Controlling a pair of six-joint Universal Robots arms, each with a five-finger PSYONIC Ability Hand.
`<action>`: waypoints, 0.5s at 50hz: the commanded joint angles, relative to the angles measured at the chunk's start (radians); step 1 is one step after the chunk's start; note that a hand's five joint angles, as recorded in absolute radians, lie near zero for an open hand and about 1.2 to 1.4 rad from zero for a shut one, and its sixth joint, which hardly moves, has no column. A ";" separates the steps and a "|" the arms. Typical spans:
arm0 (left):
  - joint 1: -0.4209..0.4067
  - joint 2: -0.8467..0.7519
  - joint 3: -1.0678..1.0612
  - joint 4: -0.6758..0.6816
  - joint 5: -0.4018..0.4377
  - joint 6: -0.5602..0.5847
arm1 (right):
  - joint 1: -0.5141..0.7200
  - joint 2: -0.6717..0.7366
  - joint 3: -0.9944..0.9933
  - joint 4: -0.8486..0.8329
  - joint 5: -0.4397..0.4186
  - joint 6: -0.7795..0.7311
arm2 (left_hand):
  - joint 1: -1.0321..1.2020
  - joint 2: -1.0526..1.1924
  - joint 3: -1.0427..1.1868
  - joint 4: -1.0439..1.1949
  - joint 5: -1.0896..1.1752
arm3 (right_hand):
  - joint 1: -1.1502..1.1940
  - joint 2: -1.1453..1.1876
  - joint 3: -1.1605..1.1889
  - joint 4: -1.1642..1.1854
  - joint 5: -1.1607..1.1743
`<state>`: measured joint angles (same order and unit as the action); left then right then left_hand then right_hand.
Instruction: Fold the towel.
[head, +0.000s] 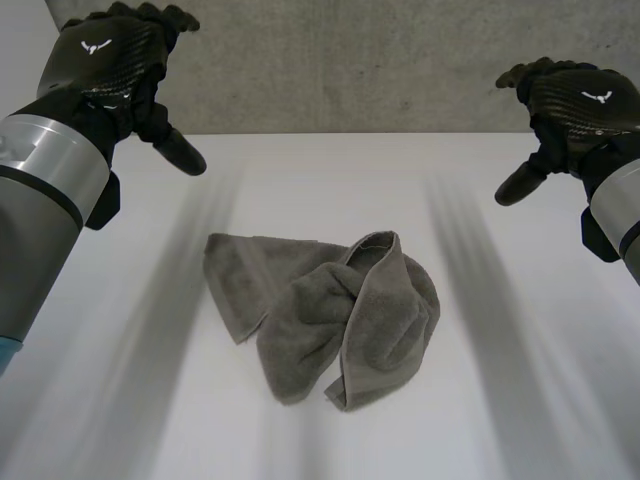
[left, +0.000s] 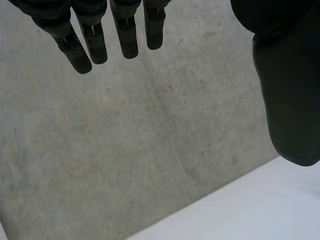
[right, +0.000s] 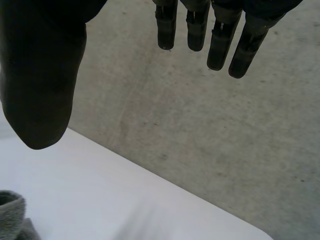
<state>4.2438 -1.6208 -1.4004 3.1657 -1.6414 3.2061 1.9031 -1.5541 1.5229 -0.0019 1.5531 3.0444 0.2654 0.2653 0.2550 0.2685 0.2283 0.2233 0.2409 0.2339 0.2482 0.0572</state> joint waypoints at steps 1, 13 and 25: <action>0.008 -0.022 0.046 -0.099 -0.005 -0.055 | 0.001 0.002 -0.006 0.000 0.064 -0.007 | -0.055 -0.055 -0.044 -0.058 -0.192 | -0.049 -0.066 -0.059 -0.074 -0.057; 0.025 -0.045 0.060 -0.136 -0.001 -0.063 | 0.001 0.005 -0.004 0.000 0.064 -0.009 | -0.055 -0.055 -0.044 -0.058 -0.192 | -0.049 -0.066 -0.059 -0.074 -0.057; 0.024 -0.059 -0.026 -0.130 0.014 -0.017 | 0.016 0.011 -0.007 0.073 -0.050 -0.124 | -0.064 -0.064 -0.053 -0.067 -0.201 | -0.049 -0.066 -0.059 -0.074 -0.057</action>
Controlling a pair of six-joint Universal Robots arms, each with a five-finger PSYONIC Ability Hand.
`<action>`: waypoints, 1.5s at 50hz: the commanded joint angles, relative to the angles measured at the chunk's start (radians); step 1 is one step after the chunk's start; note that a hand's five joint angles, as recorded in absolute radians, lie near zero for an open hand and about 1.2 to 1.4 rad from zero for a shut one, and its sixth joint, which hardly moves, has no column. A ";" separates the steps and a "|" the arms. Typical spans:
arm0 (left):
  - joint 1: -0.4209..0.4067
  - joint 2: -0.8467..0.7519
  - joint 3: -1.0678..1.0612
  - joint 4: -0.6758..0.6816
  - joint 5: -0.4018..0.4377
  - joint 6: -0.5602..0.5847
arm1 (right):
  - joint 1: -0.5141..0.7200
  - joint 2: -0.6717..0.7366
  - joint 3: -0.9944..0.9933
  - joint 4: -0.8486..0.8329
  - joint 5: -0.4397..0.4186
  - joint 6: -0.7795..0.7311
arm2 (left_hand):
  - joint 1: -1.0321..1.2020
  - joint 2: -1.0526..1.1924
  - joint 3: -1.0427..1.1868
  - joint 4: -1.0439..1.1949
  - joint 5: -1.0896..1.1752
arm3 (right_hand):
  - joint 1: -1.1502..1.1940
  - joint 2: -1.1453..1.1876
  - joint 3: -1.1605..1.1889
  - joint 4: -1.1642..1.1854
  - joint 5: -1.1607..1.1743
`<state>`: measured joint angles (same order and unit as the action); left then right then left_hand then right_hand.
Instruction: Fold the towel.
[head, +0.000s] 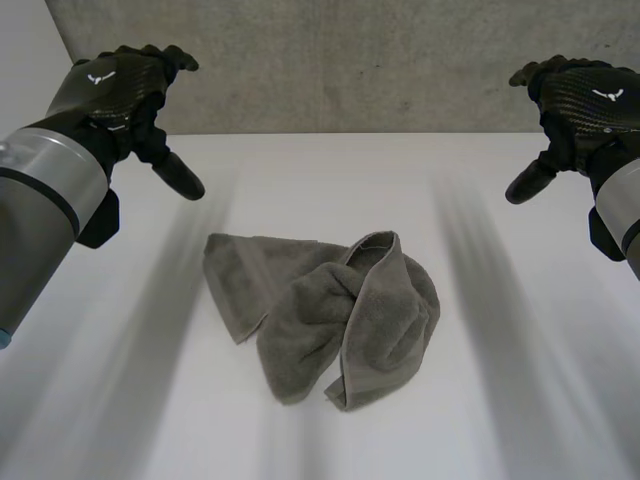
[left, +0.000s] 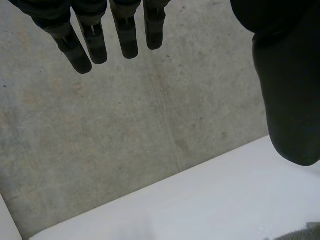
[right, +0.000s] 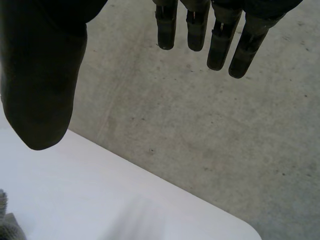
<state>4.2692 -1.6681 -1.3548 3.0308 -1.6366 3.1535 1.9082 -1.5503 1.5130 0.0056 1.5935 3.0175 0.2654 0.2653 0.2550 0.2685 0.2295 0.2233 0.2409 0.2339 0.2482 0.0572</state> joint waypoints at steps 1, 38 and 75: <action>-0.002 -0.012 -0.072 0.005 0.009 0.036 | 0.011 0.013 0.015 0.100 -0.127 -0.142 | -0.064 -0.064 -0.053 -0.067 -0.202 | -0.049 -0.066 -0.059 -0.074 -0.057; -0.141 -0.610 -0.027 0.194 0.087 0.201 | 0.350 0.282 0.305 -0.254 -0.067 -0.493 | 0.594 0.594 0.604 0.591 0.455 | 0.895 0.878 0.885 0.870 0.887; -0.066 -0.179 -0.346 0.230 0.004 0.175 | -0.034 0.216 0.070 0.025 -0.517 -0.697 | 1.011 1.011 1.021 1.008 0.872 | -0.049 -0.066 -0.059 -0.074 -0.057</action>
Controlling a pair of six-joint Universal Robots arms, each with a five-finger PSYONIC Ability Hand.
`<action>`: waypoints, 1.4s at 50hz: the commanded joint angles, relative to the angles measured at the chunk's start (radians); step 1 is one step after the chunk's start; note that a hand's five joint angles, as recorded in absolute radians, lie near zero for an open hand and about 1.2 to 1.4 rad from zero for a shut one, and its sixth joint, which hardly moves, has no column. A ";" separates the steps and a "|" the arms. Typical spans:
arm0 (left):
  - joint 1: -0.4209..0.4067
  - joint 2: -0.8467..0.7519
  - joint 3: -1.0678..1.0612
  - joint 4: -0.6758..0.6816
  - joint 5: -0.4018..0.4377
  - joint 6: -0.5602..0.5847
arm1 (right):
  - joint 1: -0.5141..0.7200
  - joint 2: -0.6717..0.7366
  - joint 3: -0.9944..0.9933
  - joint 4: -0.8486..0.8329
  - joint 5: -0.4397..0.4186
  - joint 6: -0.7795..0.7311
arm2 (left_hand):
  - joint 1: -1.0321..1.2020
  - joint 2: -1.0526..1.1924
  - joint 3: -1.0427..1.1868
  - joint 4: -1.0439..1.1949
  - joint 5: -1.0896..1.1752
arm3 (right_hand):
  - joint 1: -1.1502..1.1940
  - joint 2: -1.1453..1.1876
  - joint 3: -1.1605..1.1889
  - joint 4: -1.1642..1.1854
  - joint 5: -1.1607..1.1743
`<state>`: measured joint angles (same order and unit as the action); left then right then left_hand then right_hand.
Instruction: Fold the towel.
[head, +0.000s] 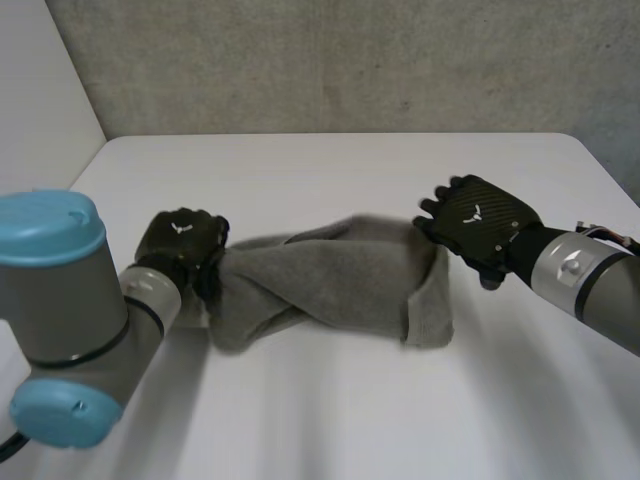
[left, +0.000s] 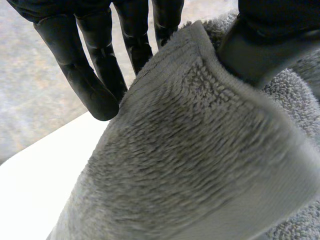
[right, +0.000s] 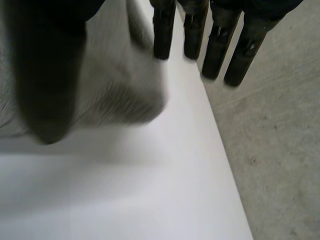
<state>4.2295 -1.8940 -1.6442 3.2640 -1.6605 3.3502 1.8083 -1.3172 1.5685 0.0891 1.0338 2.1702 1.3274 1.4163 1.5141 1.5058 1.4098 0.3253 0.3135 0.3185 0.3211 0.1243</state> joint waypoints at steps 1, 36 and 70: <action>-0.025 0.064 -0.072 -0.003 0.028 -0.029 | 0.066 -0.017 0.015 -0.058 0.043 0.151 | -0.080 -0.169 -0.267 -0.259 -0.337 | -0.151 -0.139 -0.144 -0.147 -0.124; 0.035 0.131 -0.345 0.065 0.031 -0.024 | 0.263 0.273 -0.105 -0.060 0.545 1.001 | -0.991 -1.080 -1.177 -1.169 -1.248 | 0.103 0.115 0.110 0.107 0.130; 0.254 0.230 -0.281 0.040 0.238 0.057 | 0.177 0.025 -0.114 0.078 0.291 0.718 | -0.133 -0.222 -0.320 -0.312 -0.390 | 0.557 0.569 0.564 0.561 0.583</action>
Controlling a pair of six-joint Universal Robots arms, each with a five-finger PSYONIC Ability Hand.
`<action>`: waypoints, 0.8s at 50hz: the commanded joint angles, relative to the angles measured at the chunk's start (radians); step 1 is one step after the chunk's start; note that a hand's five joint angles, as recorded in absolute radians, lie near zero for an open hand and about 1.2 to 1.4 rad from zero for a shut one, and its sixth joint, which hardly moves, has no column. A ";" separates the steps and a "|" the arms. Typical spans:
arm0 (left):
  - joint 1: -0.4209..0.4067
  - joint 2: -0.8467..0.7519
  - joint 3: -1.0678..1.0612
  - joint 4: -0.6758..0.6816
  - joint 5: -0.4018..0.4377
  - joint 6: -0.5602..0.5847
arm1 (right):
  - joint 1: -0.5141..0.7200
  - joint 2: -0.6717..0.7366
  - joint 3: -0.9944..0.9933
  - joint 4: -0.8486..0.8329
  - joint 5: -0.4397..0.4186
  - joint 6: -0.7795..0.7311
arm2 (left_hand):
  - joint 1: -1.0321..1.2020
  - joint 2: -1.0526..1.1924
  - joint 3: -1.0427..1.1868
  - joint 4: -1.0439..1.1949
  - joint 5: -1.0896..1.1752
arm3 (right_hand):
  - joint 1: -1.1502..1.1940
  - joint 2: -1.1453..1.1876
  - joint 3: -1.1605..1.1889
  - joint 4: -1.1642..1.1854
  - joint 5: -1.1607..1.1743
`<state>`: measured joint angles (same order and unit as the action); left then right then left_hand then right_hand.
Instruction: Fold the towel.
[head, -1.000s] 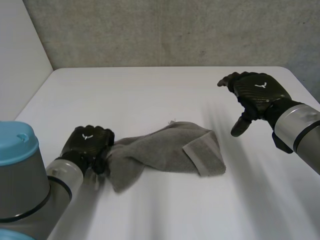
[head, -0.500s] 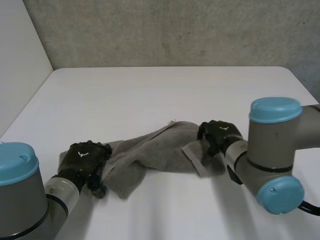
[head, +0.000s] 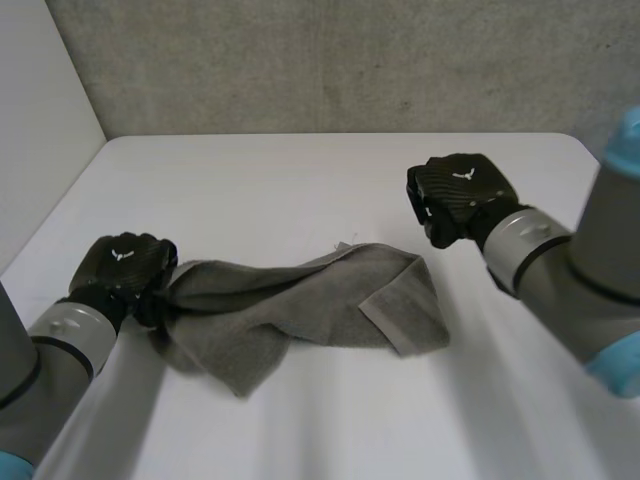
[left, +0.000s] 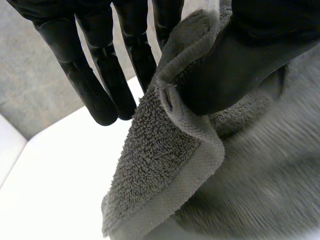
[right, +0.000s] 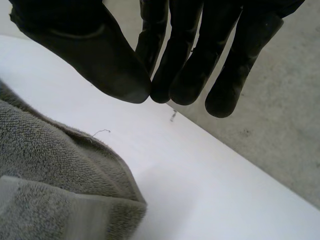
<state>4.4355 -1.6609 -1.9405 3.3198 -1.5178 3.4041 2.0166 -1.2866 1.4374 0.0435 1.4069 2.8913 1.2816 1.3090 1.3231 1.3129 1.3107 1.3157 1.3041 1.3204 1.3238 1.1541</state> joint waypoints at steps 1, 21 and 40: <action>0.048 -0.003 0.015 -0.016 0.096 0.003 | -0.032 -0.005 0.017 0.124 -0.082 -0.003 | -0.087 -0.115 -0.129 -0.119 -0.291 | -0.435 -0.423 -0.440 -0.443 -0.448; 0.054 -0.011 0.003 -0.013 0.102 -0.003 | 0.154 0.297 0.088 -0.159 0.127 0.140 | -0.096 -0.124 -0.138 -0.128 -0.300 | -0.793 -0.782 -0.798 -0.801 -0.806; 0.082 0.001 0.061 -0.013 0.099 -0.003 | 0.116 0.108 0.044 -0.168 0.130 0.125 | 0.115 0.087 0.073 0.083 -0.089 | 0.081 0.092 0.076 0.072 0.068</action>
<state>4.4931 -1.6721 -1.9266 3.3111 -1.4168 3.4005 2.1692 -0.9882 1.4699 -0.1293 1.5720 3.0266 1.3636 1.4490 1.5173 1.4981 1.4544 1.2881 1.2853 1.2951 1.3250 1.1354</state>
